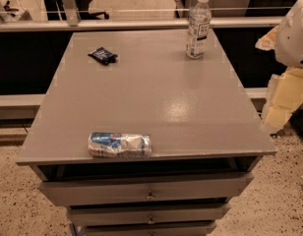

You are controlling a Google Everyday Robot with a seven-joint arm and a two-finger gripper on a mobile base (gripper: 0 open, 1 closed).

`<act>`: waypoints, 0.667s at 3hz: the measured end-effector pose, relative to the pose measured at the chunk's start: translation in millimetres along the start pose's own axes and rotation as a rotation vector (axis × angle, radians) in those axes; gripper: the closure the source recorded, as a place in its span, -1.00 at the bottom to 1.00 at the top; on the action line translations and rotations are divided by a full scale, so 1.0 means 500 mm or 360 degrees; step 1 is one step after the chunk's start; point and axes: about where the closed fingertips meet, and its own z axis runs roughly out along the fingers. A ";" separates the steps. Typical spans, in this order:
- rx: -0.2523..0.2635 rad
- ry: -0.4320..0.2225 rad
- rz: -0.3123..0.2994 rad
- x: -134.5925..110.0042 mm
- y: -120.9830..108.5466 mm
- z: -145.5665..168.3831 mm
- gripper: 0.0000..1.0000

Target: Move redbull can near rxbar blueberry

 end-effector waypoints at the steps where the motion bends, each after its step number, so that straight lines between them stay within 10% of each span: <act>1: 0.0000 0.0000 0.0000 0.000 0.000 0.000 -1.00; 2: -0.0022 -0.0123 0.0004 -0.059 0.013 0.040 -1.00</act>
Offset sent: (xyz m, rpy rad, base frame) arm 0.0143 0.0612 -0.0317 0.1435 0.0021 0.0424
